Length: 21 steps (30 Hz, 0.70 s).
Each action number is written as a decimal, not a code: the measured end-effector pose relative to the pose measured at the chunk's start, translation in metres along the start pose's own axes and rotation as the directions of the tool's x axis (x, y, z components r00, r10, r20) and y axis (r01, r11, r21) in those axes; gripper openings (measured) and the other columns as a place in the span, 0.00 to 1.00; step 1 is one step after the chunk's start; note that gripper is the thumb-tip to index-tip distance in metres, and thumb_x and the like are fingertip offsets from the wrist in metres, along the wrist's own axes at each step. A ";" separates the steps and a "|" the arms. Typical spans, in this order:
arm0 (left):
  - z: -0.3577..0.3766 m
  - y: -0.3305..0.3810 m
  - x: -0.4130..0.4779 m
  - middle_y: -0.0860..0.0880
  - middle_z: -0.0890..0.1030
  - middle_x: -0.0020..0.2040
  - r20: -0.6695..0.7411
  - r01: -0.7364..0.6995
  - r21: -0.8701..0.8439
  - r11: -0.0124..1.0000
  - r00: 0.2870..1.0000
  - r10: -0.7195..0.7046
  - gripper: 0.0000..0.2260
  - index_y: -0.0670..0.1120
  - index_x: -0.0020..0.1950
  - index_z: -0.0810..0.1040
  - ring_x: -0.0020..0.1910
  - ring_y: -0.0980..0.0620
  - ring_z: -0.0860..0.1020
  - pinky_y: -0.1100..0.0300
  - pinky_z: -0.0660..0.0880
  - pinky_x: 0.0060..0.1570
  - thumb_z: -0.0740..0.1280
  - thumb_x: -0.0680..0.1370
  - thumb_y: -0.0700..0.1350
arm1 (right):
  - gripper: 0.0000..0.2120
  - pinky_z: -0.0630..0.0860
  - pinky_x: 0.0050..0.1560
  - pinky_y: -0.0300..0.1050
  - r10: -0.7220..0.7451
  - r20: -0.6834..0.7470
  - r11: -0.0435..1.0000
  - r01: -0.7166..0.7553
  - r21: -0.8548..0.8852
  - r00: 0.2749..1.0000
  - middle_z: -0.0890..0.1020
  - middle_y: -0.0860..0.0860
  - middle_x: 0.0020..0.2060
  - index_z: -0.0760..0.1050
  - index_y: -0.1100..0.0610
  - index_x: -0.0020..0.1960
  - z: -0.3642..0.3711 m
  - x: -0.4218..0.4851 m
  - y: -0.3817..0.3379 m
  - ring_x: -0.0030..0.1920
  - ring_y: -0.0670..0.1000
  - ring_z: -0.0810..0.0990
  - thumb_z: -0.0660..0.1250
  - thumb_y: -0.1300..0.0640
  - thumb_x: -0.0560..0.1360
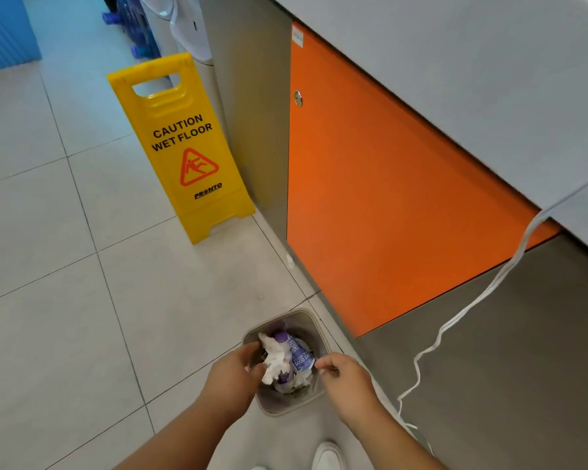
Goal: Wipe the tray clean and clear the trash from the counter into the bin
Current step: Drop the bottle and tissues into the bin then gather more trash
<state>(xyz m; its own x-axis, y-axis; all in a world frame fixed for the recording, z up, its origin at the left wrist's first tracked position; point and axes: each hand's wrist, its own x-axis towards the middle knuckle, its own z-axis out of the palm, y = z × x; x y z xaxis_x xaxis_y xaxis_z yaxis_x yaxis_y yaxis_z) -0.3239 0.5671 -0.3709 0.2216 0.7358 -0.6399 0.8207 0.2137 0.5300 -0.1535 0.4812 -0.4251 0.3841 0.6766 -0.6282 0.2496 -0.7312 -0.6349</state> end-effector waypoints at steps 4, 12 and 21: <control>-0.021 0.013 -0.018 0.50 0.78 0.62 -0.024 0.001 -0.046 0.999 1.000 -0.002 0.17 0.50 0.67 0.72 0.59 0.53 0.75 0.63 0.69 0.57 0.64 0.78 0.47 | 0.13 0.70 0.39 0.26 -0.035 -0.033 0.995 0.038 0.089 0.999 0.79 0.47 0.49 0.78 0.48 0.43 -0.021 -0.022 -0.024 0.45 0.40 0.77 0.62 0.65 0.76; -0.105 0.091 -0.086 0.55 0.83 0.48 -0.064 -0.243 -0.122 0.962 0.970 0.236 0.09 0.57 0.48 0.78 0.39 0.72 0.77 0.84 0.65 0.40 0.69 0.75 0.42 | 0.21 0.71 0.43 0.27 -0.255 -0.134 0.946 0.276 0.170 0.958 0.80 0.48 0.44 0.79 0.39 0.36 -0.117 -0.124 -0.117 0.39 0.36 0.77 0.65 0.65 0.74; -0.151 0.221 -0.176 0.58 0.85 0.40 0.025 -0.588 -0.144 0.796 0.802 0.597 0.08 0.56 0.47 0.80 0.41 0.63 0.81 0.76 0.73 0.40 0.68 0.76 0.41 | 0.17 0.77 0.48 0.35 -0.399 -0.446 0.845 0.510 0.160 0.801 0.84 0.49 0.40 0.82 0.41 0.41 -0.244 -0.278 -0.183 0.44 0.46 0.82 0.67 0.65 0.75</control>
<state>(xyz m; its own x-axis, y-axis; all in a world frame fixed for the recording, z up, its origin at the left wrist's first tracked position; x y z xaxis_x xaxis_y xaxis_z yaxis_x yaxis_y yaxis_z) -0.2613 0.5816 -0.0568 0.6810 0.7014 -0.2107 0.4472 -0.1704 0.8781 -0.0891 0.4060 -0.0242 0.6048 0.7948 -0.0491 0.2646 -0.2587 -0.9290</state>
